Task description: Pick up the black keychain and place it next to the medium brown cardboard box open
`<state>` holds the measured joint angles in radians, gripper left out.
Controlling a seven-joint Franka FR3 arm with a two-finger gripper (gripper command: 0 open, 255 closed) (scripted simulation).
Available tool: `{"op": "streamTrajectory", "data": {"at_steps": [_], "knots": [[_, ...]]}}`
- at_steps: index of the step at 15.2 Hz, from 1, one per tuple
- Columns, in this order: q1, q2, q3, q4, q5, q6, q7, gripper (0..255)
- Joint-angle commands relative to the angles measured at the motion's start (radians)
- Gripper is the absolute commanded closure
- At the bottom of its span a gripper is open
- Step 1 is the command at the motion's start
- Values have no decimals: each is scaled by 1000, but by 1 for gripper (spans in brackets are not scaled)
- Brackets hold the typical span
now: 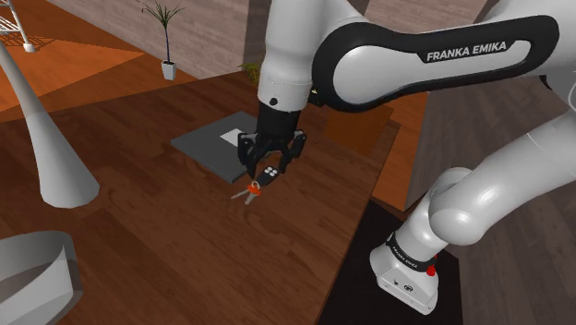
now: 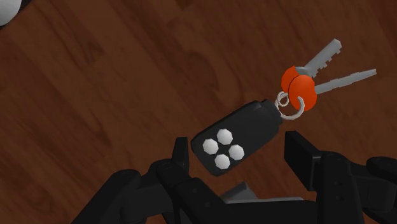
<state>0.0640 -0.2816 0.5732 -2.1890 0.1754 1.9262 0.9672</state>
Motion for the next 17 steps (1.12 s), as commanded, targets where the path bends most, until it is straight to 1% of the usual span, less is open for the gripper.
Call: {"op": "streamTrajectory", "data": {"at_steps": [1, 16, 17], "knots": [[-1, -8, -6, 19, 1, -27, -3, 255], [-9, -21, -29, 209, -7, -229, 0, 255], [-9, -21, -29, 212, -7, -232, 0, 255]]}}
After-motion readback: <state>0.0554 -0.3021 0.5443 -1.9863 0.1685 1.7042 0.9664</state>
